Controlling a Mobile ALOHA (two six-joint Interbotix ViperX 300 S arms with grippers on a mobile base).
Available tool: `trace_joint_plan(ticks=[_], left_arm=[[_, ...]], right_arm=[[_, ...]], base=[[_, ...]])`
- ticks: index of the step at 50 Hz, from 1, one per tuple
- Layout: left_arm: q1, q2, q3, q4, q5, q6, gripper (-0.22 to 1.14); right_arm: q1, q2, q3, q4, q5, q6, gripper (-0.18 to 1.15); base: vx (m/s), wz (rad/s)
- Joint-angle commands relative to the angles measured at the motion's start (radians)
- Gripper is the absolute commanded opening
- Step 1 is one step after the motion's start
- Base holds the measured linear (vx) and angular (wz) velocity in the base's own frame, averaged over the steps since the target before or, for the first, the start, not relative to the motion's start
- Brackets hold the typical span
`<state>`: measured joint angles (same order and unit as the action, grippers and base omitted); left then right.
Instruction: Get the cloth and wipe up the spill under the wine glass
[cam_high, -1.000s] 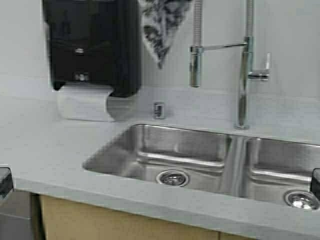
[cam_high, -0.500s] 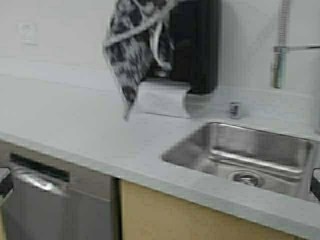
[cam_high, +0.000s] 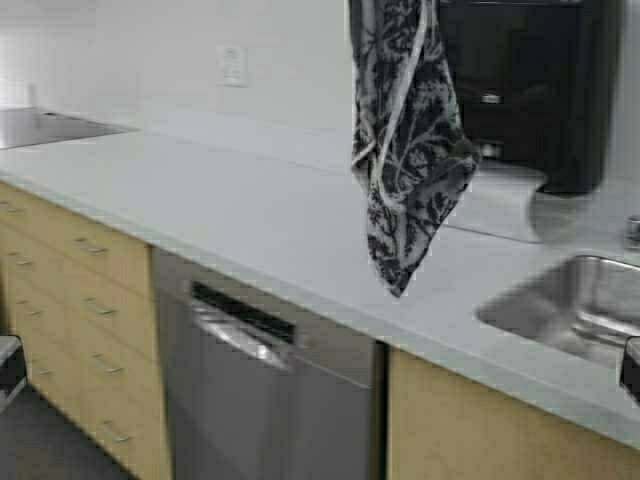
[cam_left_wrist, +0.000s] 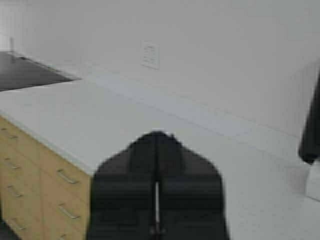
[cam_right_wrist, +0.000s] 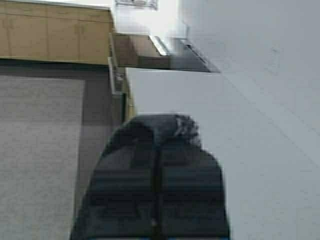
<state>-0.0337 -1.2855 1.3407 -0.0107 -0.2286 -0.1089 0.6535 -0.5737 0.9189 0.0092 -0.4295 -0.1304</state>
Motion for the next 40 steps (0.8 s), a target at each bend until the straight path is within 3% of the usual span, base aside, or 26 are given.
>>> trace_joint_plan(ticks=[1, 40], left_arm=[[0.002, 0.015, -0.009, -0.002, -0.005, -0.003, 0.02], [0.0, 0.017, -0.008, 0.0, 0.005, -0.012, 0.02]], right_arm=[[-0.014, 0.02, -0.006, 0.003, -0.02, 0.002, 0.07], [-0.112, 0.095, 0.005, 0.028, -0.041, 0.005, 0.07]], base=[[-0.06, 0.37], [-0.07, 0.4]])
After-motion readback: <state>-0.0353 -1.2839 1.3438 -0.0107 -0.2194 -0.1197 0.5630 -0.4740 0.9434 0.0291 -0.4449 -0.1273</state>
